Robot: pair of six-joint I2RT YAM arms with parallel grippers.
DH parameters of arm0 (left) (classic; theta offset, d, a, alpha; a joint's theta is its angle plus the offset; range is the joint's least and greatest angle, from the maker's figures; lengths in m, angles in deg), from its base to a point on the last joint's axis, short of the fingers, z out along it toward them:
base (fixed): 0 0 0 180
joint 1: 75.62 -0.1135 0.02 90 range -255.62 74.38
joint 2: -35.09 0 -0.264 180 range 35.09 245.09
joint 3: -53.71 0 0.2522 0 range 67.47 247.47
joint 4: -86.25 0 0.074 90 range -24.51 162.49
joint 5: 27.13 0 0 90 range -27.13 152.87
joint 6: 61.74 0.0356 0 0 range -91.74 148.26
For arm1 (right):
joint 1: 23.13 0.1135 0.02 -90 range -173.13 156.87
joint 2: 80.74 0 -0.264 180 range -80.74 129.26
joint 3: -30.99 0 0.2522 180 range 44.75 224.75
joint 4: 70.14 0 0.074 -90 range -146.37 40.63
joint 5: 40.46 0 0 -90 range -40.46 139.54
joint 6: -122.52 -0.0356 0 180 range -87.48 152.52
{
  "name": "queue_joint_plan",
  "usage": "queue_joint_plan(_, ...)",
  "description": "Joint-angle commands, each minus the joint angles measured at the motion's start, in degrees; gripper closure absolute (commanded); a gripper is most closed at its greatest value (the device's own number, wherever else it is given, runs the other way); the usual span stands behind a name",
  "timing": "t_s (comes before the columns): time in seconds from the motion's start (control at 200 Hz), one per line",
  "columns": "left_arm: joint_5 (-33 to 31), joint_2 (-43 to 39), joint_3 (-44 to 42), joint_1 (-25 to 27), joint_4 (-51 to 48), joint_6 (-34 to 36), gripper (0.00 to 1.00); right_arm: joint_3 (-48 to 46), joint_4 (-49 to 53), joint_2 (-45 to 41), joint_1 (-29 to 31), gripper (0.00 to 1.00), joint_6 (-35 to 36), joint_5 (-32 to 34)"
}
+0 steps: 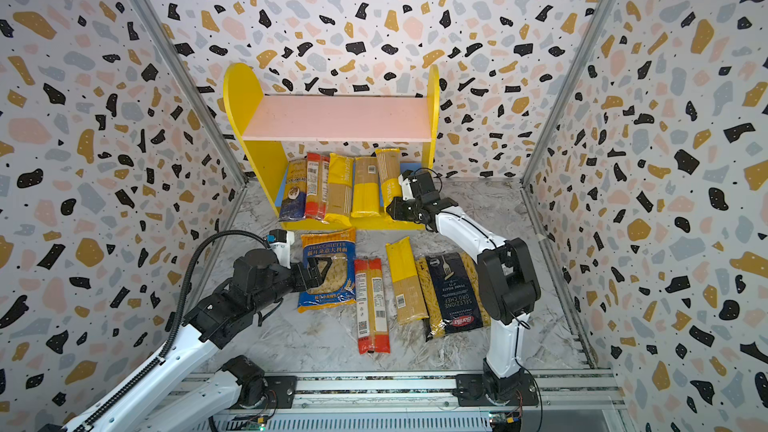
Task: Place and organize the pasta boxes and bags onto the shelf
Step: 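Carry the Pastatime pack to the blue shelf and stand it beside the others, then open the right gripper and withdraw it back over the table packages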
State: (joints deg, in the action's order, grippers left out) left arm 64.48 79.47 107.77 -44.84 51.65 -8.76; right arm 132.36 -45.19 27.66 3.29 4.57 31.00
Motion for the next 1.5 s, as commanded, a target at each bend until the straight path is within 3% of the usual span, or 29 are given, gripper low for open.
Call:
queue_joint_plan(0.0, -0.20, -0.22, 1.74, -0.38, 2.11, 1.24, 0.01, 5.76, -7.86, -1.90, -0.40, 0.83, 2.26, 0.51)
queue_joint_plan(0.335, -0.02, -0.42, 1.54, -0.37, 2.15, 1.53, 0.00, 6.30, -6.81, -1.60, -0.58, 0.72, 1.67, 3.02)
queue_joint_plan(0.491, 0.00, -0.86, 1.45, -0.38, 2.07, 1.55, 0.01, 6.29, -6.18, -1.59, -0.70, 0.49, 1.36, 3.23)
queue_joint_plan(0.886, -0.55, -1.84, 1.28, -0.38, 1.55, 1.44, 0.00, 3.76, -5.22, -5.10, -0.71, 0.42, 1.20, 3.54)
queue_joint_plan(1.086, -2.31, -2.95, 0.88, -0.38, -0.07, 1.52, 0.01, 0.11, -5.16, -8.92, -0.14, 0.25, 2.34, 3.24)
queue_joint_plan(1.497, -4.83, -8.12, -0.06, -0.37, -4.80, -1.00, 0.00, -11.28, -4.34, -20.18, 1.38, 0.23, 1.99, 2.60)
